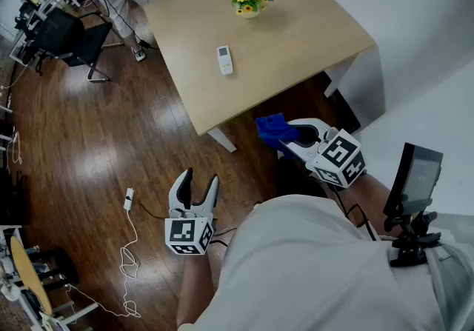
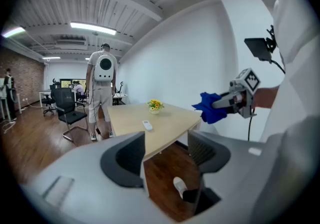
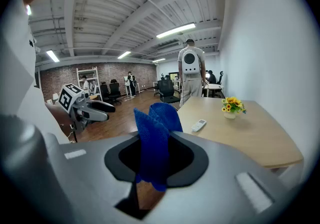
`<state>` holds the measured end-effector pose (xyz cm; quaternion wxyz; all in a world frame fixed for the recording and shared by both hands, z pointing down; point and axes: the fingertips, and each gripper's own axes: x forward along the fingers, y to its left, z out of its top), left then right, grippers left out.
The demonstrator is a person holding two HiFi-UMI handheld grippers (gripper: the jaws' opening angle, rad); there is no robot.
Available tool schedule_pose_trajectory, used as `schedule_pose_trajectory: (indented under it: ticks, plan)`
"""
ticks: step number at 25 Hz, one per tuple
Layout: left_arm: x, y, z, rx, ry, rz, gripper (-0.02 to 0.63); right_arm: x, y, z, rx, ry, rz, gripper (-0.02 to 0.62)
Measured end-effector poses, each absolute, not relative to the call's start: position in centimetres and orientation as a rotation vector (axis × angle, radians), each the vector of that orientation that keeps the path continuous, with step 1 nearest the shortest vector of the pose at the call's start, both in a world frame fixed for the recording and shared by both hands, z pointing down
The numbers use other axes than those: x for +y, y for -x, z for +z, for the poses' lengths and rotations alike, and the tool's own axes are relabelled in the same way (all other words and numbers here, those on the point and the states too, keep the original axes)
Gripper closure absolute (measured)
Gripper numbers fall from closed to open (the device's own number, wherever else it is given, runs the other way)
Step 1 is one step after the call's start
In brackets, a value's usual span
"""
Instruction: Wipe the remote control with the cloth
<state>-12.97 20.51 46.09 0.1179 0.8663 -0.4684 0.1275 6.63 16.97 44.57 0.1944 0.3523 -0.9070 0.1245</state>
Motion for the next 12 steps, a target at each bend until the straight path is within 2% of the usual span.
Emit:
schedule_pose_trajectory:
  ticks: [12]
  plan:
    - [2.5, 4.6, 50.2, -1.331, -2.454, 0.488, 0.318, -1.2, -14.4, 45.6, -2.568, -0.979, 0.385, 0.511]
